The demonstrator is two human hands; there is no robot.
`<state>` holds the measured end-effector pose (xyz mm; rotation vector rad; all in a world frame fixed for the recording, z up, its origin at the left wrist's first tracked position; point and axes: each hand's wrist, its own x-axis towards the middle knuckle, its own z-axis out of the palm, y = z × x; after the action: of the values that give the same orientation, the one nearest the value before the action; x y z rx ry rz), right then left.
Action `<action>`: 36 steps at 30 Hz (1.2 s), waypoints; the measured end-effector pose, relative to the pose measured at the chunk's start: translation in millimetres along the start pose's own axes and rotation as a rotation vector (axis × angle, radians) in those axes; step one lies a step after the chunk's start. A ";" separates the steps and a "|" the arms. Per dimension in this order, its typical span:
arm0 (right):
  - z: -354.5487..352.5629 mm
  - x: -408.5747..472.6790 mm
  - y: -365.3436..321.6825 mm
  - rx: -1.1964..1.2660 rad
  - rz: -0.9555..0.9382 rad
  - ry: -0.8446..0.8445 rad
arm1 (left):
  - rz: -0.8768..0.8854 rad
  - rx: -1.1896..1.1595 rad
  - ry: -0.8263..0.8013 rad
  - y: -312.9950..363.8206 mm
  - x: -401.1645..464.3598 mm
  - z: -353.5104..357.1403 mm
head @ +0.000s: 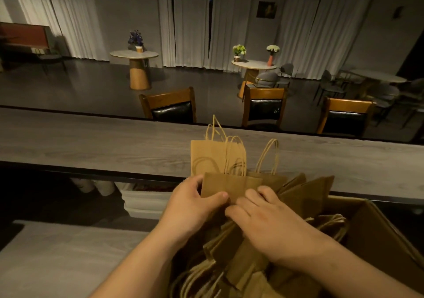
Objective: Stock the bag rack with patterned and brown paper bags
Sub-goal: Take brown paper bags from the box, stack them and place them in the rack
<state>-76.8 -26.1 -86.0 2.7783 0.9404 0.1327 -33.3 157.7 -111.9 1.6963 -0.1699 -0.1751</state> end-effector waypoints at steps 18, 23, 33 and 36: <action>-63.2 -36.9 69.9 1.288 0.920 0.493 | -0.016 -0.291 0.320 -6.7 8.8 -1.1; -76.2 -19.1 33.1 0.715 0.962 0.530 | -0.016 -0.229 0.354 -9.9 11.1 0.6; -9.7 44.8 -24.7 1.549 0.672 0.211 | 0.050 -0.180 0.093 1.3 0.7 -1.7; -2.2 38.8 -11.5 1.823 0.683 0.275 | 0.074 -0.023 0.161 -7.5 4.2 0.0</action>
<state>-53.2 6.8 -85.6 4.7034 -0.3328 -0.5589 -29.1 157.8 -119.4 1.6706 -0.1104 0.0150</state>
